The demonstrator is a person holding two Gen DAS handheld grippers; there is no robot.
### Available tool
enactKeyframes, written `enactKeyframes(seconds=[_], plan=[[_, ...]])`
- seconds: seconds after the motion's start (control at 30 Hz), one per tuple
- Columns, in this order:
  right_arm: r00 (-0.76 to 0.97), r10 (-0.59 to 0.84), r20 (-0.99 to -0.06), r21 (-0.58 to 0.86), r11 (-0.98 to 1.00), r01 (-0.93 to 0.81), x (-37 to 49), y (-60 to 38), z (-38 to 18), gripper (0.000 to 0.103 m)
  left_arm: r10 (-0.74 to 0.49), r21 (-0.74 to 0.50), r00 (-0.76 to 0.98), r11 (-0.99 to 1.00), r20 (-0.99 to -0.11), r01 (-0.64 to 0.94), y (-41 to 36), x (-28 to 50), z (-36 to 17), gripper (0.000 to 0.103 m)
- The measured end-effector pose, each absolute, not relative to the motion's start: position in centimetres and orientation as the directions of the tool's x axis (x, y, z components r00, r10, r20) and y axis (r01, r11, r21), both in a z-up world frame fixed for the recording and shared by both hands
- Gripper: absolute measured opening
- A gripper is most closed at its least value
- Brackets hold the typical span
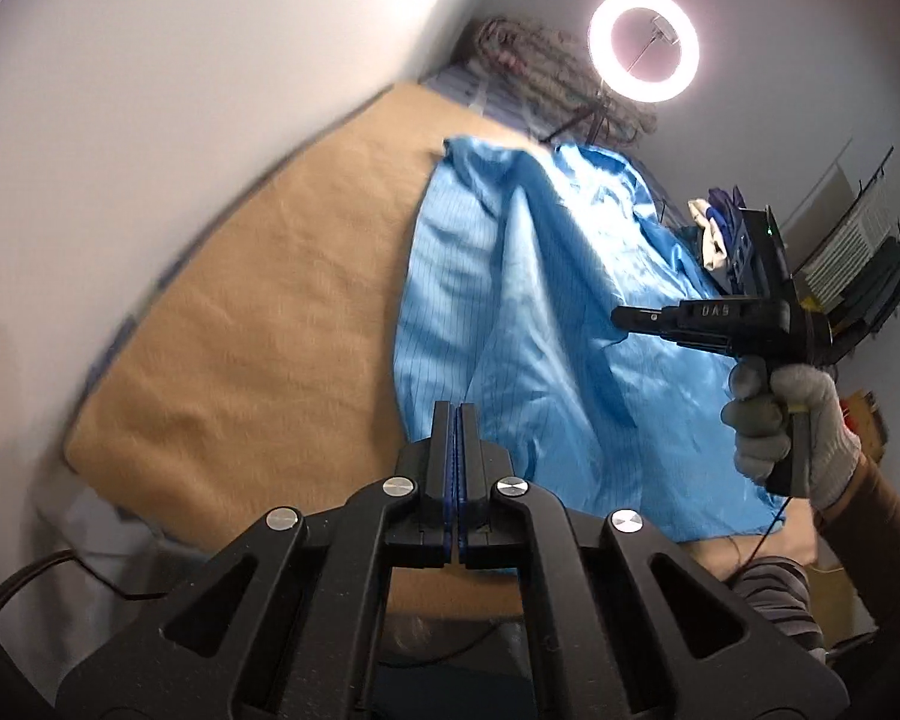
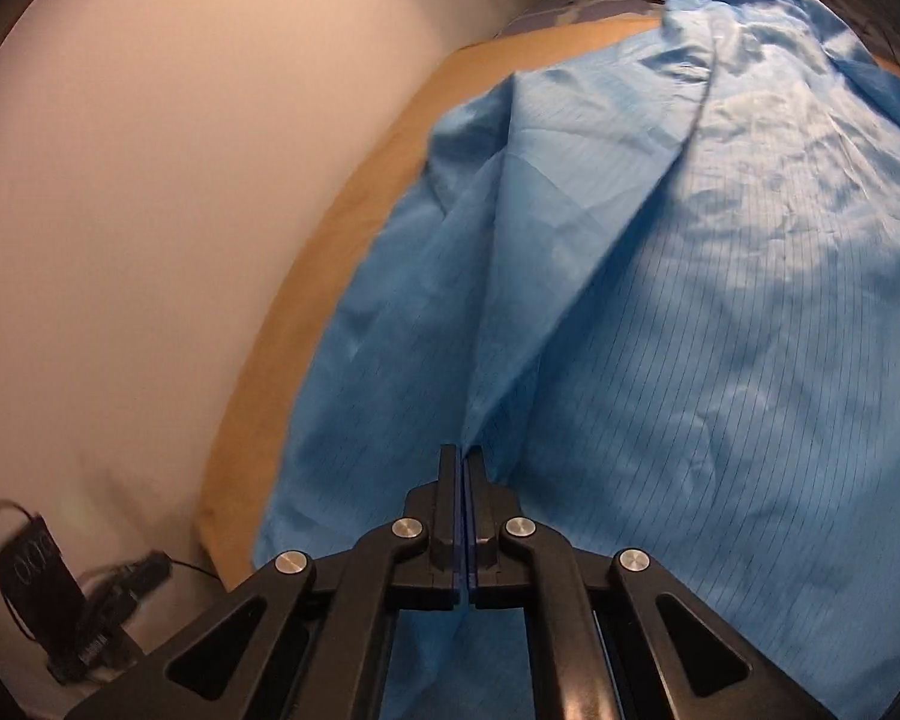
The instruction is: Fold large clothes
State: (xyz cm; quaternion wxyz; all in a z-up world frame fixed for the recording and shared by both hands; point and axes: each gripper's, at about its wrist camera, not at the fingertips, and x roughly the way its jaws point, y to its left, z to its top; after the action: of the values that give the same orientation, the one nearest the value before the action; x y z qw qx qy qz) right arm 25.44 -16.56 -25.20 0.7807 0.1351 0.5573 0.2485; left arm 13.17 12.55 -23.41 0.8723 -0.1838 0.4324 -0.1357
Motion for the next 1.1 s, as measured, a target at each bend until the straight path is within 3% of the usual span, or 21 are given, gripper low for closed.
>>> enactKeyframes(seconds=[0.07, 0.13, 0.17, 0.2, 0.33, 0.37, 0.4, 0.57, 0.63, 0.7, 0.8, 0.83, 0.87, 0.9, 0.93, 1.1], plan=[[0.259, 0.475, -0.841, 0.418, 0.874, -0.246, 24.9, -16.5, -25.7, 0.0, -0.433, -0.471, 0.547, 0.879, -0.717, 0.078, 12.1, 13.9, -24.5, 0.0], [0.264, 0.441, -0.858, 0.397, 0.895, -0.205, 25.0, -17.7, -26.2, 0.0, -0.46, -0.488, 0.513, 0.868, -0.725, 0.09, 11.2, 14.4, -25.4, 0.015], [0.275, 0.405, -0.872, 0.368, 0.912, -0.18, 25.1, -18.6, -26.3, 0.0, -0.463, -0.486, 0.508, 0.868, -0.726, 0.097, 10.7, 14.6, -25.7, 0.032], [0.281, 0.385, -0.879, 0.347, 0.921, -0.175, 25.1, -19.1, -26.3, 0.0, -0.464, -0.482, 0.505, 0.87, -0.728, 0.104, 10.1, 14.7, -26.0, 0.038], [0.281, 0.345, -0.896, 0.311, 0.937, -0.158, 24.9, -20.7, -26.3, 0.0, -0.458, -0.452, 0.466, 0.882, -0.757, 0.133, 7.6, 16.0, -27.7, 0.038], [0.282, 0.341, -0.897, 0.307, 0.939, -0.156, 24.8, -20.8, -26.2, 0.0, -0.452, -0.441, 0.458, 0.887, -0.766, 0.137, 7.1, 16.2, -28.2, 0.032], [0.281, 0.343, -0.896, 0.311, 0.938, -0.155, 24.6, -21.0, -26.2, 0.0, -0.446, -0.427, 0.445, 0.892, -0.776, 0.149, 6.3, 16.6, -28.7, 0.0], [0.245, 0.314, -0.917, 0.267, 0.941, -0.21, 25.6, -19.0, -26.6, 0.0, -0.465, -0.424, 0.488, 0.883, -0.738, 0.2, 6.0, 15.0, -27.1, 0.0], [0.268, 0.251, -0.93, 0.183, 0.95, -0.254, 24.9, -18.2, -25.6, 0.01, -0.482, -0.429, 0.508, 0.874, -0.714, 0.227, 6.7, 13.6, -25.6, 0.0], [0.31, 0.273, -0.911, 0.185, 0.94, -0.286, 25.1, -17.8, -23.7, 0.031, -0.47, -0.413, 0.528, 0.881, -0.707, 0.231, 7.3, 12.6, -24.5, 0.0], [0.35, 0.298, -0.888, 0.187, 0.929, -0.319, 26.7, -16.7, -21.7, 0.032, -0.439, -0.384, 0.557, 0.896, -0.705, 0.221, 8.3, 11.7, -23.9, 0.0], [0.355, 0.31, -0.882, 0.191, 0.923, -0.333, 27.5, -16.1, -21.3, 0.032, -0.425, -0.377, 0.554, 0.903, -0.716, 0.205, 8.6, 11.7, -24.2, 0.002], [0.356, 0.314, -0.88, 0.189, 0.92, -0.345, 28.2, -15.4, -21.0, 0.032, -0.42, -0.379, 0.536, 0.905, -0.732, 0.193, 8.8, 12.0, -24.7, 0.013], [0.359, 0.307, -0.882, 0.177, 0.919, -0.352, 28.7, -14.6, -20.8, 0.032, -0.421, -0.385, 0.525, 0.905, -0.74, 0.182, 9.0, 12.1, -24.9, 0.032], [0.359, 0.301, -0.884, 0.167, 0.919, -0.358, 28.9, -14.0, -20.9, 0.032, -0.423, -0.403, 0.524, 0.901, -0.74, 0.159, 9.4, 12.2, -25.4, 0.038], [0.313, 0.312, -0.897, 0.188, 0.91, -0.369, 29.6, -12.2, -23.0, 0.032, -0.447, -0.455, 0.469, 0.884, -0.762, 0.102, 10.2, 12.8, -28.1, 0.04]])
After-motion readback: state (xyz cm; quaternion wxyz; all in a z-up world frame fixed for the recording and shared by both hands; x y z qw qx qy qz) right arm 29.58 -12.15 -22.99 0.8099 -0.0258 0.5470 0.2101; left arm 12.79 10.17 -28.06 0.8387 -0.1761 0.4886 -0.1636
